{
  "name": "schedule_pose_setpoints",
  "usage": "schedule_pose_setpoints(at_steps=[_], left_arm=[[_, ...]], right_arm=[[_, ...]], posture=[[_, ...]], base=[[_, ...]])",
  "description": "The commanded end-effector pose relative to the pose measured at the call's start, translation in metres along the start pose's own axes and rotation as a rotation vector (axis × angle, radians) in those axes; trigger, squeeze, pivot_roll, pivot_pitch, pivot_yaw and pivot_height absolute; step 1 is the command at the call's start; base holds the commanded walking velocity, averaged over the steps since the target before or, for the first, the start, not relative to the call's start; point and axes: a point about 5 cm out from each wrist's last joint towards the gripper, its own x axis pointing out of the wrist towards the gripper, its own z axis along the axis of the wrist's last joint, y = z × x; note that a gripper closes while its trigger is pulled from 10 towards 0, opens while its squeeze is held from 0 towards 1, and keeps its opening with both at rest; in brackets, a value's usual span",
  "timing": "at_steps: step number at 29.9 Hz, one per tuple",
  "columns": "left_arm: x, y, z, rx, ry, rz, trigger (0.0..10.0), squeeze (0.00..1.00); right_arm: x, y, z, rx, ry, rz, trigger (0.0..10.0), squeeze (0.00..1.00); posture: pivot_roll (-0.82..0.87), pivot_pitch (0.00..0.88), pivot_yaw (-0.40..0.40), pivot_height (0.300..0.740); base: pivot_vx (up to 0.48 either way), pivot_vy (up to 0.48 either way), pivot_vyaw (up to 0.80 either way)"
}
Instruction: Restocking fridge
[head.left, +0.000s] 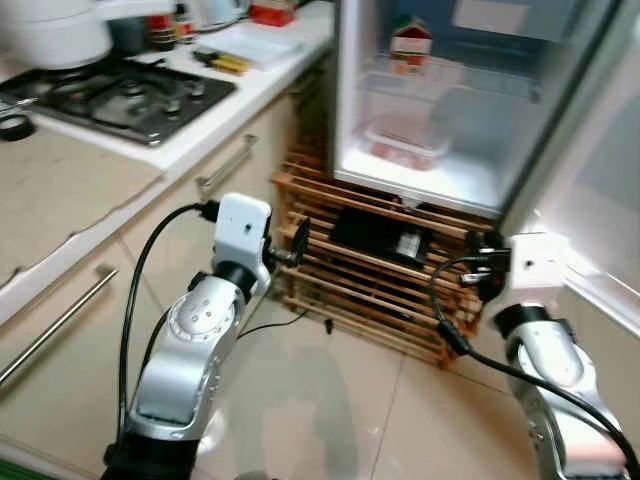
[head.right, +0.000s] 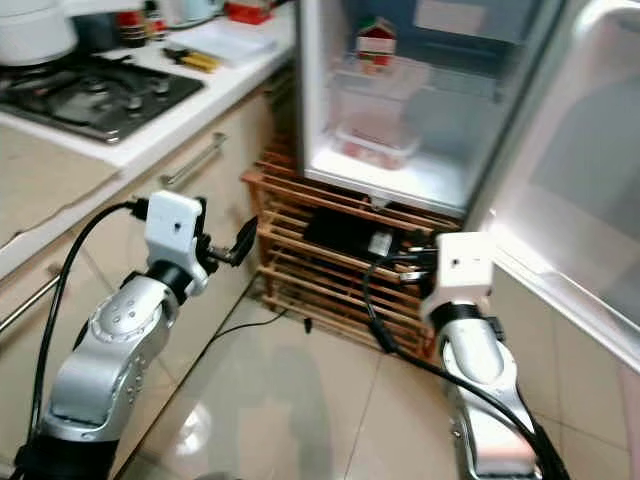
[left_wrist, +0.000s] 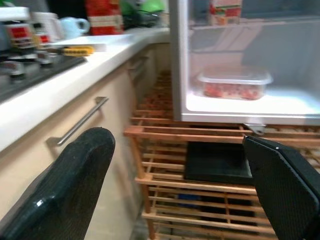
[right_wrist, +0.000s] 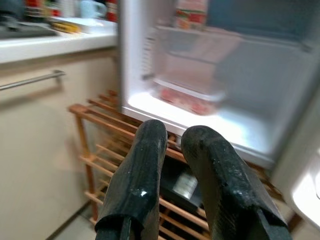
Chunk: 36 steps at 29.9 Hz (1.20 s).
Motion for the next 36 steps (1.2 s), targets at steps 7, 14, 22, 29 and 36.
schedule_pose_setpoints(at_steps=[7,14,22,29,36], left_arm=[[-0.006,-0.001,-0.007,-0.038,0.016,0.018,10.0,0.00],[-0.011,0.001,-0.007,-0.027,0.014,0.035,10.0,0.00],[-0.015,0.008,-0.003,-0.044,-0.012,0.096,10.0,0.00],[-0.015,0.012,0.011,-0.018,-0.081,0.097,10.0,0.00],[-0.016,0.012,0.018,-0.008,-0.098,0.091,10.0,0.00]], right_arm=[[-0.004,0.000,-0.003,0.021,0.025,0.031,10.0,0.00],[-0.005,0.000,-0.005,0.033,0.032,0.044,10.0,0.00],[-0.006,0.007,-0.005,0.053,0.035,0.088,10.0,0.00],[-0.005,0.014,0.001,0.048,0.013,0.117,10.0,0.00],[0.002,0.021,0.007,0.063,-0.006,0.132,10.0,0.00]], posture=[[-0.02,0.000,0.015,0.740],[-0.01,0.000,0.007,0.740],[0.00,0.008,0.014,0.740],[0.00,0.015,0.014,0.740],[0.01,0.015,0.010,0.740]], base=[[0.000,-0.480,0.80],[0.000,-0.480,0.80],[0.000,-0.287,0.60],[0.083,0.000,0.11],[0.360,0.000,0.80]])
